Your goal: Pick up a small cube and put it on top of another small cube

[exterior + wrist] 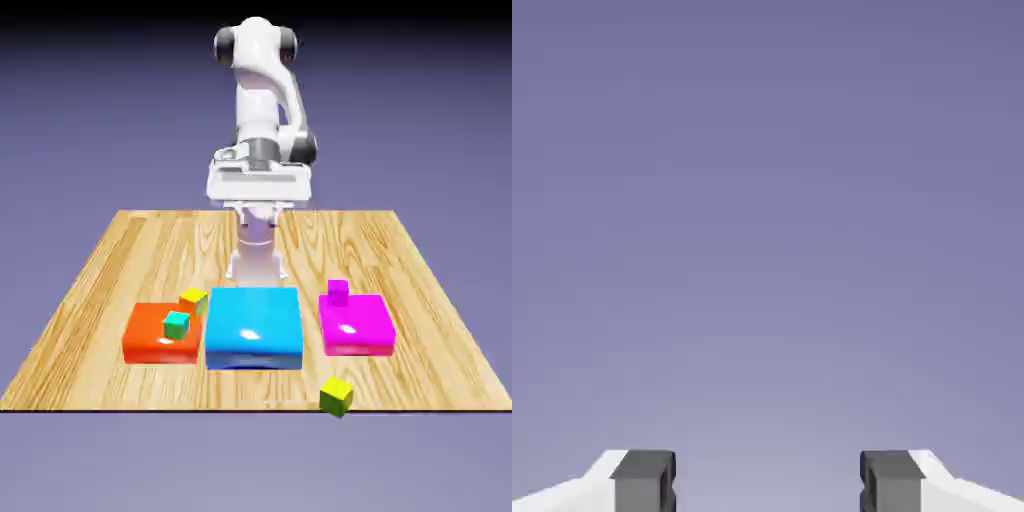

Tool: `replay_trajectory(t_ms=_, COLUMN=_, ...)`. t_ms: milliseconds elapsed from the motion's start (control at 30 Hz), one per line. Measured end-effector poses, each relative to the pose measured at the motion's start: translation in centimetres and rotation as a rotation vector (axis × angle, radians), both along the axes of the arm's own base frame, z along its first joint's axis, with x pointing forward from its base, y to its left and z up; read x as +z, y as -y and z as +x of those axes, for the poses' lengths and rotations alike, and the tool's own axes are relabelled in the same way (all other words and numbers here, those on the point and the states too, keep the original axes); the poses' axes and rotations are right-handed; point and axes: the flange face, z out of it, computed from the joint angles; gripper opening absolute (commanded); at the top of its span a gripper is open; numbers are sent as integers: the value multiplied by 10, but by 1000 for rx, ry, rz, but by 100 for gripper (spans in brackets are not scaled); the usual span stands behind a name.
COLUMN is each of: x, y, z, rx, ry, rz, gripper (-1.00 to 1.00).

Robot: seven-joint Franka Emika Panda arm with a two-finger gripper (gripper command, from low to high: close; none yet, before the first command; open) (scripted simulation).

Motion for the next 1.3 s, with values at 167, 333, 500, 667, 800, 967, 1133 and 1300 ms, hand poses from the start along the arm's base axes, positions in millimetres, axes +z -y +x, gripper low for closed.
replay_trajectory(t_ms=167, x=-16, y=-8, z=51, rx=-61, ry=-183, rz=55, gripper=0)
replay_trajectory(t_ms=333, x=-42, y=-19, z=99, rx=-122, ry=-368, rz=114, gripper=0)
replay_trajectory(t_ms=500, x=-75, y=-33, z=142, rx=-181, ry=-556, rz=175, gripper=0)
replay_trajectory(t_ms=667, x=-114, y=-47, z=178, rx=-242, ry=-747, rz=238, gripper=0)
replay_trajectory(t_ms=800, x=-148, y=-58, z=201, rx=-288, ry=-902, rz=288, gripper=0)
replay_trajectory(t_ms=967, x=-193, y=-71, z=223, rx=-340, ry=-1100, rz=351, gripper=0)
replay_trajectory(t_ms=1133, x=-237, y=-81, z=238, rx=-387, ry=-1301, rz=411, gripper=0)
replay_trajectory(t_ms=1300, x=-281, y=-87, z=246, rx=-425, ry=-1504, rz=469, gripper=0)
